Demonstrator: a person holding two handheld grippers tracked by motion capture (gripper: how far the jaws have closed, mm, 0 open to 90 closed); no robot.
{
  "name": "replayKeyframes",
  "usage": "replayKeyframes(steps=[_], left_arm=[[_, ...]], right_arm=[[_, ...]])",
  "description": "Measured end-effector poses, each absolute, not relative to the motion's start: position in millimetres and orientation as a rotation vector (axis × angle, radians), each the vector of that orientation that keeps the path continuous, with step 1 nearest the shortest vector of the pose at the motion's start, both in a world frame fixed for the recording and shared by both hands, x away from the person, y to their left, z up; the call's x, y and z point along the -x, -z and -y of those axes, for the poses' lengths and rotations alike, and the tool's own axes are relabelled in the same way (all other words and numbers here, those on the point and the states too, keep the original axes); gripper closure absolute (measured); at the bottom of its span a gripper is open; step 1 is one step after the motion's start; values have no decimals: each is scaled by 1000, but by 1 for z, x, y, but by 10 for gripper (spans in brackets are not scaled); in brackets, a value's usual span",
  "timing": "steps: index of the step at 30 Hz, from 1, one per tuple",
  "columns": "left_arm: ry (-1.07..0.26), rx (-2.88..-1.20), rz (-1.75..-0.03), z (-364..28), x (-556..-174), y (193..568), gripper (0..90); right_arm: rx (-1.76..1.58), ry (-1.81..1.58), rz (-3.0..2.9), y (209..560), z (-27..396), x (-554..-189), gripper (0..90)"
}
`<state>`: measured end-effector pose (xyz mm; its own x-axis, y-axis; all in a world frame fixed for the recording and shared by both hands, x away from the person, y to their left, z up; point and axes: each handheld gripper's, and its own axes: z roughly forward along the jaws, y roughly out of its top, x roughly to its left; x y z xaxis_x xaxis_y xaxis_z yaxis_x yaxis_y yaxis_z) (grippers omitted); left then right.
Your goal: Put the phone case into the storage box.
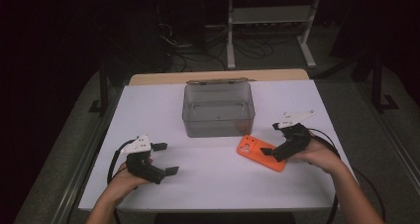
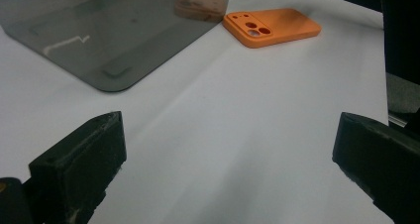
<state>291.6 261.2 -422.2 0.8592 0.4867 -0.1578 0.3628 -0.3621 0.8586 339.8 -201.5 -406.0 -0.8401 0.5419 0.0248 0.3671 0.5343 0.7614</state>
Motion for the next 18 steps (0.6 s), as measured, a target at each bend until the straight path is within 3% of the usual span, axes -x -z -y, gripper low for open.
replayKeyframes(steps=[18], left_arm=[[-149, -1988, -622, -262, -292, 422, 0]], right_arm=[[-748, -1070, -2627, 417, 198, -339, 0]])
